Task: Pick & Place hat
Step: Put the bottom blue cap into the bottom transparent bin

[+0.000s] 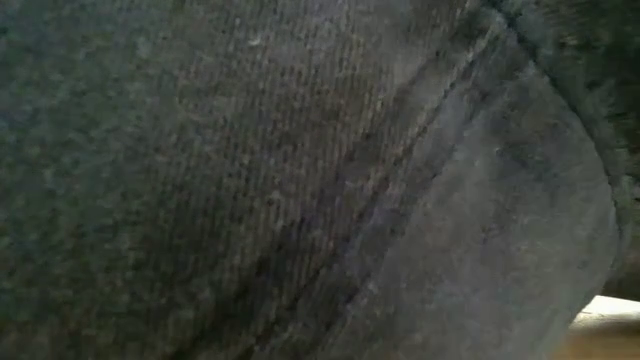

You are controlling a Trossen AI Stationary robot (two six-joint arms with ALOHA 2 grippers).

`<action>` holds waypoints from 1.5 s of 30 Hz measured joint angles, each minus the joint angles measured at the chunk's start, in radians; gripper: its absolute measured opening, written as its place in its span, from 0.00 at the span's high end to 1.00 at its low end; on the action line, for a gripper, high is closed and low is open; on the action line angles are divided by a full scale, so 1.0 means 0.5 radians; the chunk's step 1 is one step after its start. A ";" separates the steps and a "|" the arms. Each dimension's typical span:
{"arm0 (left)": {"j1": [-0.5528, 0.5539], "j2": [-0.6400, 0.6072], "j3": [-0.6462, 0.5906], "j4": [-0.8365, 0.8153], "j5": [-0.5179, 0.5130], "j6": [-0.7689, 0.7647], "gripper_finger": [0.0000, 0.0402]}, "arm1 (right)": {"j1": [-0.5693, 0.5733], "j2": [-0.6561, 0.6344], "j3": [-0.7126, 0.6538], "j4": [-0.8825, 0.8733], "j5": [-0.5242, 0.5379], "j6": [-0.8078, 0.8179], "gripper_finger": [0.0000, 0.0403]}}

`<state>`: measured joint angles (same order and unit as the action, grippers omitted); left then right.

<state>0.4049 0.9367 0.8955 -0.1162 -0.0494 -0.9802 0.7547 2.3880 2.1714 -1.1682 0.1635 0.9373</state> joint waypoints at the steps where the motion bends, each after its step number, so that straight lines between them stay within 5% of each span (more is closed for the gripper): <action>1: 0.000 0.000 0.000 0.001 0.001 0.000 0.73 | -0.002 0.009 -0.010 0.001 -0.006 -0.002 0.50; 8: 0.000 0.000 0.000 0.000 0.018 0.001 0.73 | -0.019 0.024 -0.057 -0.021 -0.009 0.080 0.56; 16: 0.001 0.002 0.000 0.000 0.018 0.019 0.73 | -0.071 0.010 -0.057 -0.035 -0.105 0.056 0.94; 33: 0.001 0.002 0.000 -0.001 0.016 0.033 0.73 | -0.075 -0.184 0.370 -0.174 -0.156 -0.026 0.98; 40: 0.001 -0.004 0.000 0.000 0.028 0.033 0.73 | -0.075 -0.399 0.350 -0.166 -0.154 -0.058 0.98; 45: 0.001 -0.004 0.000 -0.001 0.028 0.032 0.73 | -0.079 -0.578 0.350 -0.182 0.048 -0.126 0.97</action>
<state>0.4053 0.9348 0.8955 -0.1165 -0.0353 -0.9642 0.7152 2.0989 2.3463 -1.2590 0.1876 0.8745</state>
